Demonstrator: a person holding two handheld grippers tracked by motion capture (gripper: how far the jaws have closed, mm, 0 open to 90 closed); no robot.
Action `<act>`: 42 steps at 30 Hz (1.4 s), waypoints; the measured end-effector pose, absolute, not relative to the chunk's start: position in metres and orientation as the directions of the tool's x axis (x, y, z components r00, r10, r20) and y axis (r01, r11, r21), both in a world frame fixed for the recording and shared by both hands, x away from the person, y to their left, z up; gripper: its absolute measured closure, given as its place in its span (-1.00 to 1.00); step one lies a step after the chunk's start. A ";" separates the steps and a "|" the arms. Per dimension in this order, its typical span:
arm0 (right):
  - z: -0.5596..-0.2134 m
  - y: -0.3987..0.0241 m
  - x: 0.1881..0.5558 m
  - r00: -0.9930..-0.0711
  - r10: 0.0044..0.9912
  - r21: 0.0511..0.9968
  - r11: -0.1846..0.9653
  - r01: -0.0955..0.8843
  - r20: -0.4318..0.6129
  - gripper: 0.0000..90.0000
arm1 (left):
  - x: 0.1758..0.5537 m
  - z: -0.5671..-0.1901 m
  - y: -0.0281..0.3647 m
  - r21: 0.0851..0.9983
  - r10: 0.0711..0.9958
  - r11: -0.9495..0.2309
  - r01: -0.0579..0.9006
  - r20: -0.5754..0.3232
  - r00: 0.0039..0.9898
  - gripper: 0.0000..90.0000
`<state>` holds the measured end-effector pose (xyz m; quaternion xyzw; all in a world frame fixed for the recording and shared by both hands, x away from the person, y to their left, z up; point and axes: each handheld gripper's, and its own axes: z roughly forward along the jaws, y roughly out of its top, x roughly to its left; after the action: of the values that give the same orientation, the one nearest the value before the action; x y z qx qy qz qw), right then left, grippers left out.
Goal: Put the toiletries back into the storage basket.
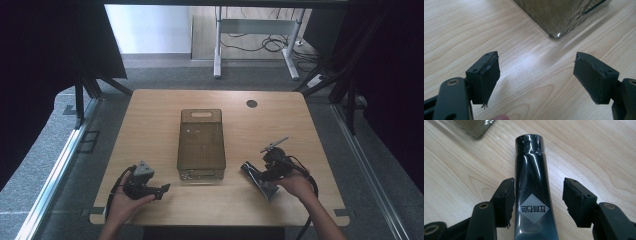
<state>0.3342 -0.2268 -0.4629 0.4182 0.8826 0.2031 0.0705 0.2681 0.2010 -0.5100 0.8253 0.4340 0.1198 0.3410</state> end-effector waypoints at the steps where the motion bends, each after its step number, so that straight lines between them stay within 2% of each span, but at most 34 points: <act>1: -0.464 -0.226 0.335 -0.640 0.767 0.412 0.569 0.711 0.045 -0.04 | 0.268 -0.510 0.201 0.667 0.798 -0.390 0.635 -0.099 0.595 -0.52; 20: -0.496 -0.207 0.345 -0.651 0.759 0.296 0.617 0.729 0.019 -0.17 | 0.268 -0.510 0.202 0.667 0.798 -0.389 0.635 -0.100 0.594 -0.52; 42: -0.504 -0.204 0.344 -0.668 0.744 0.261 0.645 0.718 -0.001 -0.04 | 0.267 -0.509 0.201 0.669 0.798 -0.390 0.633 -0.098 0.595 -0.52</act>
<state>0.3444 -0.2039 -0.5039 0.4039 0.9053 0.1200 0.0542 0.2673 0.2011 -0.5090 0.8248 0.4337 0.1205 0.3421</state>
